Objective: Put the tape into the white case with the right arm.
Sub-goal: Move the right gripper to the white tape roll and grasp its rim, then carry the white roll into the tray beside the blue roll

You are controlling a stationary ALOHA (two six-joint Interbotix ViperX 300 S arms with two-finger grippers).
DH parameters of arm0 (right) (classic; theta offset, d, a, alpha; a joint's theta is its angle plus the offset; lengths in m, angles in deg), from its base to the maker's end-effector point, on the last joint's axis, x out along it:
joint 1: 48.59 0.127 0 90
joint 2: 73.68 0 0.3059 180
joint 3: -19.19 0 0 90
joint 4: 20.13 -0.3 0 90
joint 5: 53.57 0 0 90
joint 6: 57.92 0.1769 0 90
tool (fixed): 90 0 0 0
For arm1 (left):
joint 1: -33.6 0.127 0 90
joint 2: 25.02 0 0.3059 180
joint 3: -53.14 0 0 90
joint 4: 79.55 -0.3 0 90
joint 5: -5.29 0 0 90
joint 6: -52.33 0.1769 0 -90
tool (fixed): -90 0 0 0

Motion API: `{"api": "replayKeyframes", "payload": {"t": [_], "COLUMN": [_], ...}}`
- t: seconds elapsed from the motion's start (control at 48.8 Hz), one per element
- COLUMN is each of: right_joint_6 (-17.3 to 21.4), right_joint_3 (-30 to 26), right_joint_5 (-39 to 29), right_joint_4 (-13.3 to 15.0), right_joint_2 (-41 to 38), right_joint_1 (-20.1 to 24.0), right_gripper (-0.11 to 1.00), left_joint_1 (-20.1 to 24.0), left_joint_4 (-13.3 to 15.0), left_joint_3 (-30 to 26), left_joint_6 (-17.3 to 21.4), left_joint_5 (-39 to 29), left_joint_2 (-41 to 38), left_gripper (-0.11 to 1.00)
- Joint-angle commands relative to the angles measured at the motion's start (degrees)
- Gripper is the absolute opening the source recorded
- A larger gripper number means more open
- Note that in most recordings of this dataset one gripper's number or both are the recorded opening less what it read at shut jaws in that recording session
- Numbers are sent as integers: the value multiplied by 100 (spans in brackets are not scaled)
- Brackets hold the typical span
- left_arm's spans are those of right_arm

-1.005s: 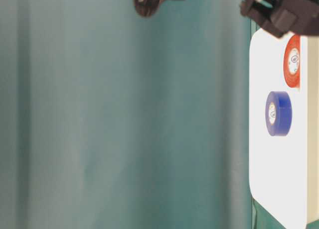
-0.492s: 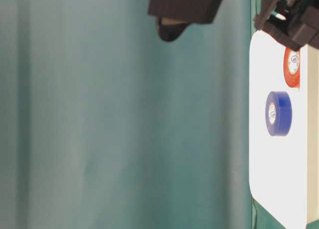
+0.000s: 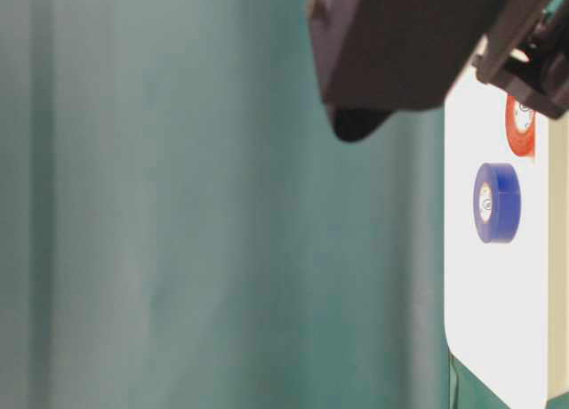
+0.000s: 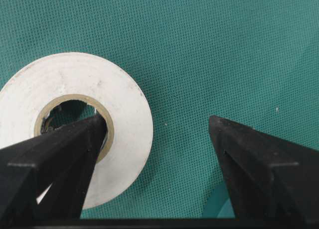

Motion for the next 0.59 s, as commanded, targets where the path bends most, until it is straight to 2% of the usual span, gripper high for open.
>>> {"api": "replayKeyframes", "payload": {"t": [0.0,0.123,0.185,0.369,0.41,0.574], "right_joint_6": [0,-9,-9,-9,-9,-9], "right_joint_3": [-88,-88,-88,-141,-158,-220], "right_joint_5": [-9,-18,-18,-97,-105,-105], "right_joint_4": [0,0,0,0,-9,-9], "right_joint_2": [53,35,35,35,44,44], "right_joint_1": [-18,-18,-18,-9,0,35], "right_gripper": [50,47,41,9,4,2], "left_joint_1": [-9,-9,-9,-9,-9,-9], "left_joint_4": [9,9,9,0,9,0], "left_joint_3": [-62,-62,-62,-62,-62,-62], "left_joint_6": [0,0,0,0,0,0], "left_joint_5": [62,62,62,62,62,62], "left_joint_2": [-44,-44,-44,-44,-44,-44], "left_gripper": [0,0,0,0,0,0]}}
